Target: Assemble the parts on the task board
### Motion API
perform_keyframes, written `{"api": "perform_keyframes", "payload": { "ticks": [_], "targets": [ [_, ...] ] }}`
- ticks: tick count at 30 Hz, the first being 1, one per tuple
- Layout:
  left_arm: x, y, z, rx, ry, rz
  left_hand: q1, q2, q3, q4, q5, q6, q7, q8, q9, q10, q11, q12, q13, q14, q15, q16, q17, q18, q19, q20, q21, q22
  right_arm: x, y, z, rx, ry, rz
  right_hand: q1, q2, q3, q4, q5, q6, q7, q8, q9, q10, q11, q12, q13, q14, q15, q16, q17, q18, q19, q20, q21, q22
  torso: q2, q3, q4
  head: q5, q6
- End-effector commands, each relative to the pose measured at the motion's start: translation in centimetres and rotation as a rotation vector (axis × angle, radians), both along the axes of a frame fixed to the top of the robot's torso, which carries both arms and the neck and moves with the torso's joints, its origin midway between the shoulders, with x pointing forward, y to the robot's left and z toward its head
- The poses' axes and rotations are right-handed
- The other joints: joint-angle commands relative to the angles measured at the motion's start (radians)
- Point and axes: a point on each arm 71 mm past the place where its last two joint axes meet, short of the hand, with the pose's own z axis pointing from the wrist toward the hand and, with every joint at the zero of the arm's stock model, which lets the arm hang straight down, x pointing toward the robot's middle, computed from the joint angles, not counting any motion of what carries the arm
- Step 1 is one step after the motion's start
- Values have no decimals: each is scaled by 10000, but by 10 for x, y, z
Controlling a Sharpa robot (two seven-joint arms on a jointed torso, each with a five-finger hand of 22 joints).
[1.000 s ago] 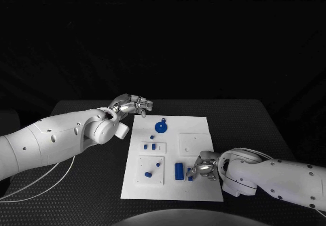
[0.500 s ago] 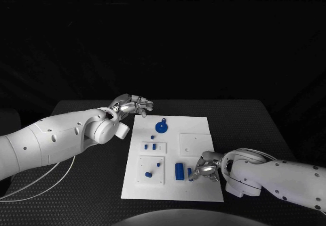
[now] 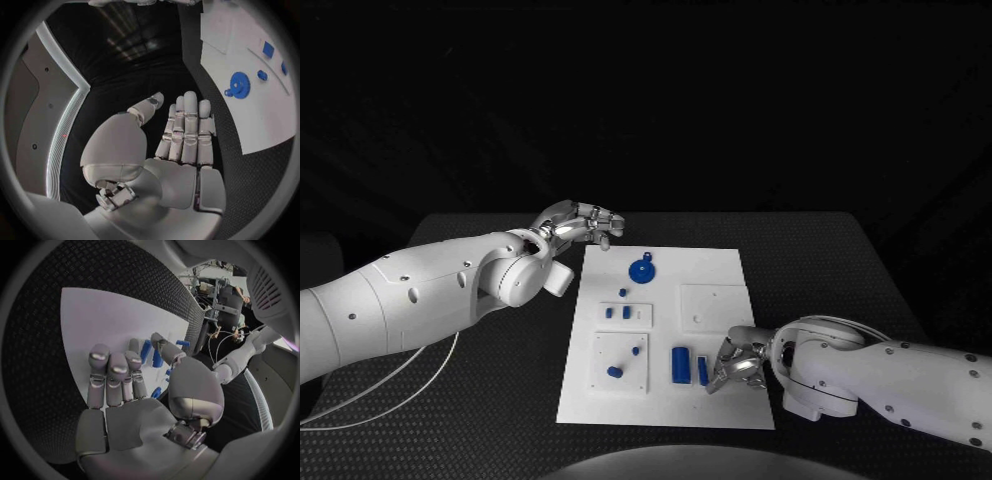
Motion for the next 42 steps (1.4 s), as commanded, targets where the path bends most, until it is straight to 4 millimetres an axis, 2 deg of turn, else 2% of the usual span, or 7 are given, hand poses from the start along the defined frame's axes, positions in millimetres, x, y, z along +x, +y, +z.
{"api": "perform_keyframes", "payload": {
  "ticks": [1,12,18,22,32,40,42],
  "targets": [
    [-1,-2,1,-126,6,-142,-71,-15,-9,49,51,-78,21,65,-10,-87,-12,71,-13,69,-30,-68,16,191,85,-17,-65,18,0,1,-1,-109,-97,238,36,72,-84,29,-50,-25,0,46,14,-46,-34,-13,3,-7,-77,-39,17,206,-58,20,-45,20,3,-5,7,-6,-12],
    [-1,-2,1,-126,7,-144,-73,-16,-9,54,51,-79,21,66,-11,-88,-12,75,-16,69,-30,-71,21,191,86,-17,-69,23,4,4,-2,-403,-596,120,-244,315,-117,429,-54,60,-39,87,20,-6,-72,-12,-12,4,-105,-31,29,206,-30,35,-60,1,1,-11,16,6,-37],
    [-1,-2,1,-122,7,-133,-73,-14,-9,56,52,-80,21,67,-11,-88,-12,77,-17,70,-30,-72,23,191,86,-17,-71,26,6,4,-2,-701,-957,272,-217,760,-69,395,-55,107,-65,111,25,22,-97,8,-2,2,-123,-22,39,206,-34,17,-49,12,-2,-10,12,13,-44],
    [-1,-2,1,-123,3,-133,-73,-13,-8,58,52,-80,21,68,-11,-89,-12,78,-18,70,-30,-73,25,191,87,-17,-72,27,7,5,-2,-802,-1095,359,-145,908,7,269,-55,130,-74,118,21,39,-105,20,6,-1,-128,-16,45,206,-50,14,-44,23,-2,-12,7,15,-39],
    [-1,-2,1,-120,19,-139,-67,-2,-2,60,56,-80,21,69,-11,-90,-13,82,-21,71,-31,-75,29,192,88,-18,-75,32,7,9,-2,-965,-1179,535,-82,1072,141,71,-55,178,-85,133,13,94,-115,71,43,1,-130,-6,51,206,-54,25,-29,38,1,-2,-1,19,-44],
    [-1,-3,1,-129,34,-168,-65,1,-1,61,56,-81,21,69,-11,-90,-13,84,-22,71,-31,-76,32,192,89,-18,-77,34,6,10,-6,-1306,-1128,586,-91,1045,152,2,-56,194,-88,139,11,115,-118,90,56,4,-130,0,54,206,-49,32,-19,44,2,-6,4,20,-47],
    [-1,-4,1,-137,33,-185,-64,1,-1,61,57,-81,20,70,-11,-91,-13,85,-22,71,-31,-76,32,192,89,-18,-77,35,5,10,-7,-1333,-1086,598,-192,936,86,-4,-56,204,-87,142,10,126,-117,100,63,7,-129,6,57,203,-39,45,-9,47,0,-8,5,15,-54]
  ]
}}
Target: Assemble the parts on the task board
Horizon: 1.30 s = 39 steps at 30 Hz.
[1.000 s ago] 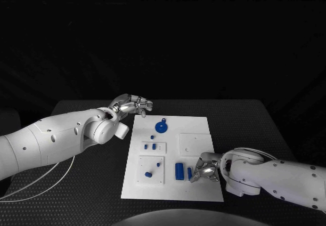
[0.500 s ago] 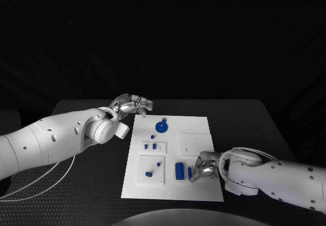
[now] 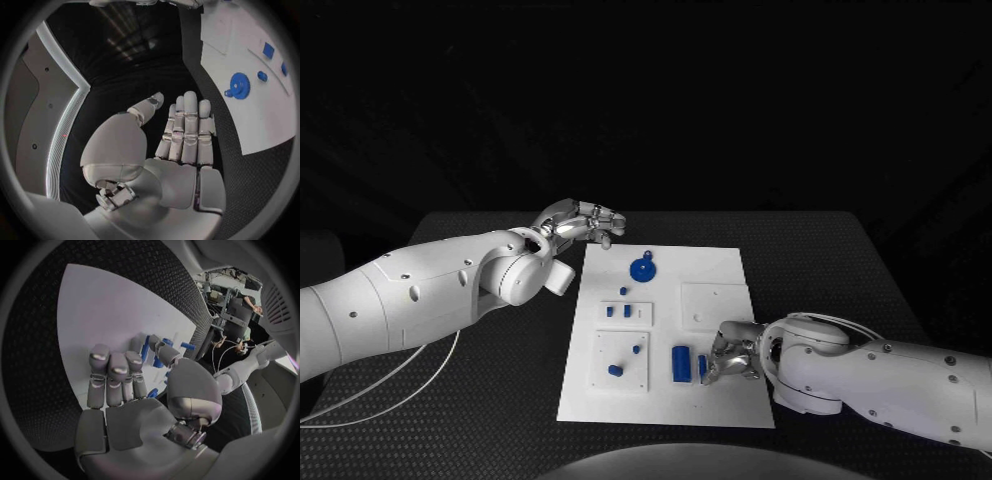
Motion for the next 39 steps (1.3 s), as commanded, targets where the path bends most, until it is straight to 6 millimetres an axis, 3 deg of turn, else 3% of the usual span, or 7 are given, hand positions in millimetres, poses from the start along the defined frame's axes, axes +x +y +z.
{"api": "perform_keyframes", "payload": {
  "ticks": [1,8,18,22,28,35,39],
  "targets": [
    [-1,-3,1,-131,14,-157,-65,1,-1,61,57,-81,20,70,-13,-91,-13,42,-14,70,-31,-38,17,192,50,20,-37,9,-1,-5,-5,-571,-45,-40,-68,-187,-66,-33,-47,-18,51,-58,-55,38,-25,64,8,1,-57,8,17,195,-22,27,-9,50,1,-5,2,-7,-13],
    [0,-2,1,-115,5,-121,-65,2,-1,62,57,-81,21,70,-13,-92,-12,43,-15,70,-31,-39,19,192,50,21,-38,11,-2,-12,-5,-531,68,-158,-170,-282,-98,-5,-47,-13,49,-59,-61,41,-27,58,2,3,-58,9,16,198,-14,38,-8,47,-6,-7,1,-23,5],
    [2,1,0,-67,-48,0,-67,-6,-5,63,56,-83,21,70,-13,-94,-12,46,-17,71,-30,-40,23,192,51,21,-41,16,3,-27,10,573,34,-391,-282,-1543,232,600,-44,-316,158,-235,-155,-156,75,-121,-94,-22,1,-90,-46,198,-42,37,-111,-18,-17,-2,-19,-75,110],
    [4,2,0,-49,-100,59,-69,-11,-8,64,55,-83,22,71,-13,-95,-12,47,-18,71,-30,-41,24,191,51,22,-42,18,20,-33,26,1681,-609,-223,-627,-1676,-155,631,-45,-917,335,-527,-250,-494,237,-255,-103,-225,128,-251,-93,198,-305,80,-273,-45,-24,2,-11,-124,205],
    [6,7,0,-250,-51,341,-73,-27,-15,61,51,-82,23,73,-13,-95,-12,51,-20,68,-29,-45,28,191,50,22,-45,22,61,-43,49,3910,-1696,-673,-755,-1273,-739,538,414,-1181,460,-571,-199,-783,364,-224,-54,-402,250,-287,-39,198,-554,70,-383,-18,-38,-28,-36,-197,616],
    [21,19,7,-568,-210,970,-41,-70,-18,27,31,-50,16,96,-6,-76,-17,76,-23,43,-28,-73,34,190,34,24,-66,37,127,-67,72,6799,-2582,-2914,-405,-441,-1394,-202,1071,-1346,535,-565,-135,-1421,441,-617,-303,-1037,337,-821,-254,198,-1289,150,-851,-72,-273,-88,-142,-166,1542],
    [33,26,13,-623,-538,1362,-20,-97,8,-4,-31,31,-18,157,8,-55,14,117,-56,-379,122,-603,-152,179,-101,133,-194,70,161,-78,80,7971,-2918,-4129,-53,-140,-1457,-387,1131,-1605,761,-631,-133,-2667,716,-1697,-1082,-2354,677,-1966,-907,-33,-2644,632,-1934,-378,-389,-99,-149,-99,1962]
  ]
}}
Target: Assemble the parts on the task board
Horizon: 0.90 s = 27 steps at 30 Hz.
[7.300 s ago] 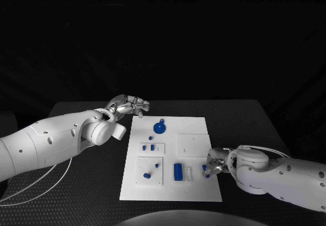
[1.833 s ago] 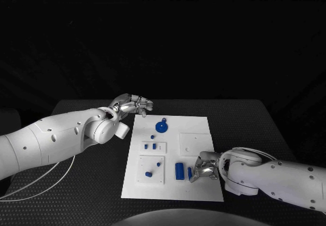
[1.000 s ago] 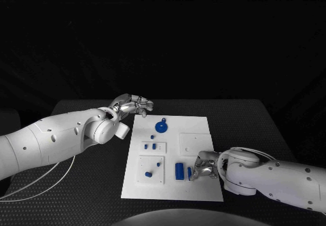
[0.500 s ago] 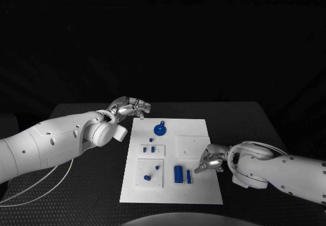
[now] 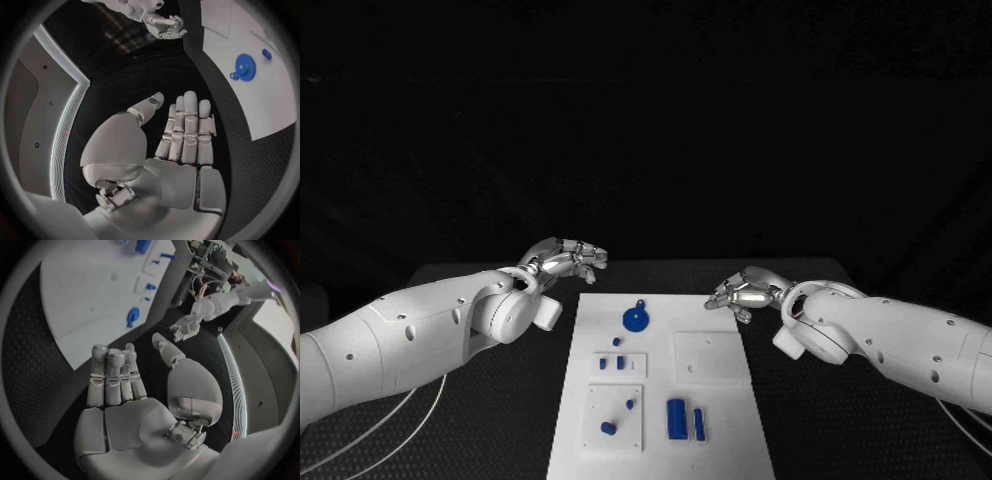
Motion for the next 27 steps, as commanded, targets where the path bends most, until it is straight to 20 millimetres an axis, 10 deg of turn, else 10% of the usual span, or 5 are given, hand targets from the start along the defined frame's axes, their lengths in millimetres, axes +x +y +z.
{"api": "perform_keyframes", "payload": {
  "ticks": [1,13,16,17,27],
  "targets": [
    [11,6,6,-529,-402,477,-37,-109,42,-18,-74,17,-21,42,1,-150,122,-36,-85,-518,274,-658,-253,172,-336,270,-283,-18,26,-11,8,2800,-374,-1229,139,177,-24,-79,46,-86,154,-72,11,-545,144,-594,-548,-608,185,-618,-433,-116,-688,277,-637,-211,-191,-20,-35,58,458],
    [37,15,8,-1448,-1106,1796,-705,-150,-863,-458,-200,-905,-521,-326,-180,-2010,103,-1739,-1142,-3573,1353,-3755,-1247,-111,-2777,1450,-2278,-533,57,-22,4,4944,-470,-2673,-114,572,-423,-83,-175,-1416,205,-306,-311,-1833,1204,-6512,-7181,-3268,2225,-6445,-4403,-810,-4372,1720,-4866,-2720,-420,39,25,219,986],
    [38,17,8,-1419,-1134,1861,-895,-174,-1156,-561,-218,-1290,-662,-490,-240,-2013,66,-1811,-1239,-3718,1376,-3928,-1308,-149,-2900,1481,-2477,-575,57,-22,3,5012,-463,-2720,-131,634,-658,-103,-355,-1462,201,-243,-392,-1477,1207,-6999,-7882,-3189,2205,-6767,-4752,-716,-4384,1828,-5126,-2958,-420,58,20,240,1000],
    [37,17,5,-812,-863,1595,-3878,1080,-5600,1566,-803,-8646,-1686,-2935,-4939,-11294,-1014,-2508,-2333,-10435,-85,-7991,-4936,-149,-8276,975,-6203,-4301,57,-23,2,4264,-382,-2864,-8386,1459,-5462,2779,-1628,-9358,-1329,-2243,-5908,-10261,-265,-9464,-10856,-11221,742,-10698,-9603,-2460,-10035,-110,-8624,-12810,-388,32,14,217,959],
    [21,3,0,-1039,-968,1877,-10974,1080,-5600,1566,-803,-8646,-1686,-2935,-4939,-11294,-1014,-2508,-2333,-10435,-85,-7991,-4936,-149,-8276,975,-6203,-13023,46,-11,6,4776,-755,-3033,-8386,1459,-5462,2779,-1628,-9358,-1329,-2243,-5908,-10261,-265,-9464,-10856,-11221,742,-10698,-9603,-2460,-10035,-110,-8624,-12810,-742,205,402,-83,512]
  ]
}}
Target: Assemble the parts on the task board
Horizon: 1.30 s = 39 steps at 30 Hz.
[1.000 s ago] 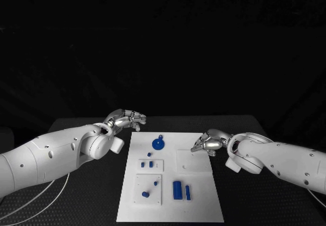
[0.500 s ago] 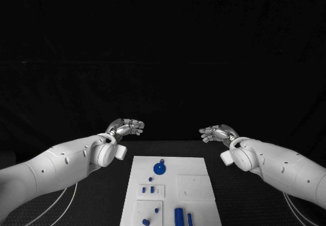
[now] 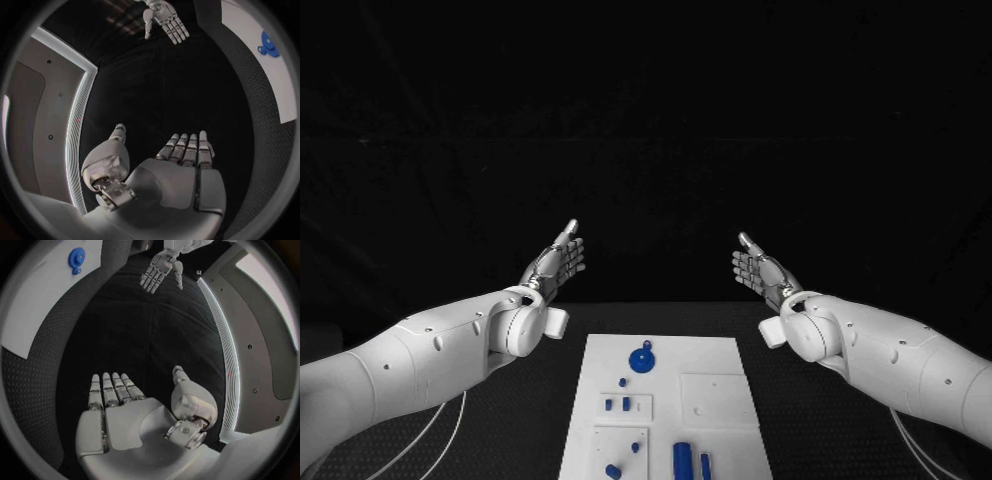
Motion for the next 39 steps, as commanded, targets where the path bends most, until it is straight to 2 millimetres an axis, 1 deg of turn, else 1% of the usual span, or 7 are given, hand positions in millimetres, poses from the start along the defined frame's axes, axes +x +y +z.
{"api": "perform_keyframes", "payload": {
  "ticks": [1,2,3,11,18,26,39],
  "targets": [
    [-7,-5,1,7,-304,536,-2682,288,-987,475,-145,-1646,-231,-553,-1055,-2078,-241,-191,-243,-1497,-328,-904,-809,-77,-1202,-112,-829,-6220,-5,6,5,336,-464,-426,-1847,178,-1062,637,-269,-1767,-346,-451,-1233,-1983,-330,-529,-636,-1800,-331,-866,-1069,-518,-1267,-444,-771,-2198,-216,110,246,-148,-226],
    [-13,-9,0,-63,-336,632,-2682,288,-987,475,-145,-1646,-231,-553,-1055,-2078,-241,-191,-243,-1497,-328,-904,-809,-77,-1202,-112,-829,-6220,-9,10,6,482,-574,-516,-1847,178,-1062,637,-269,-1767,-346,-451,-1233,-1983,-330,-529,-636,-1800,-331,-866,-1069,-518,-1267,-444,-771,-2198,-243,123,276,-171,-260],
    [-17,-13,-1,-111,-359,702,-2682,288,-987,475,-145,-1646,-231,-553,-1055,-2078,-241,-191,-243,-1497,-328,-904,-809,-77,-1202,-112,-829,-6220,-13,13,7,587,-649,-583,-1847,178,-1062,637,-269,-1767,-346,-451,-1233,-1983,-330,-529,-636,-1800,-331,-866,-1069,-518,-1267,-444,-771,-2198,-251,127,284,-177,-270],
    [-63,-42,1,-497,-549,1384,-2682,288,-987,475,-145,-1646,-231,-553,-1055,-2078,-241,-191,-243,-1497,-328,-904,-809,-77,-1202,-112,-829,-6220,-51,37,19,1498,-1185,-1299,-1847,178,-1062,637,-269,-1767,-346,-451,-1233,-1983,-330,-529,-636,-1800,-331,-866,-1069,-518,-1267,-444,-771,-2198,-252,128,286,-178,-272],
    [-91,-55,7,-635,-632,1743,-2682,288,-987,475,-145,-1646,-231,-553,-1055,-2078,-241,-191,-243,-1497,-328,-904,-809,-77,-1202,-112,-829,-6220,-86,52,30,1989,-1351,-1862,-1847,178,-1062,637,-269,-1767,-346,-451,-1233,-1983,-330,-529,-636,-1800,-331,-866,-1069,-518,-1267,-444,-771,-2198,-252,128,286,-178,-272],
    [-97,-58,8,-659,-649,1822,-2682,288,-987,475,-145,-1646,-231,-553,-1055,-2078,-241,-191,-243,-1497,-328,-904,-809,-77,-1202,-112,-829,-6220,-104,59,35,2155,-1368,-2126,-1847,178,-1062,637,-269,-1767,-346,-451,-1233,-1983,-330,-529,-636,-1800,-331,-866,-1069,-518,-1267,-444,-771,-2198,-252,128,286,-178,-272],
    [-97,-58,8,-659,-649,1822,-2682,288,-987,475,-145,-1646,-231,-553,-1055,-2078,-241,-191,-243,-1497,-328,-904,-809,-77,-1202,-112,-829,-6220,-104,59,35,2158,-1368,-2131,-1847,178,-1062,637,-269,-1767,-346,-451,-1233,-1983,-330,-529,-636,-1800,-331,-866,-1069,-518,-1267,-444,-771,-2198,-252,128,286,-178,-272]
  ]
}}
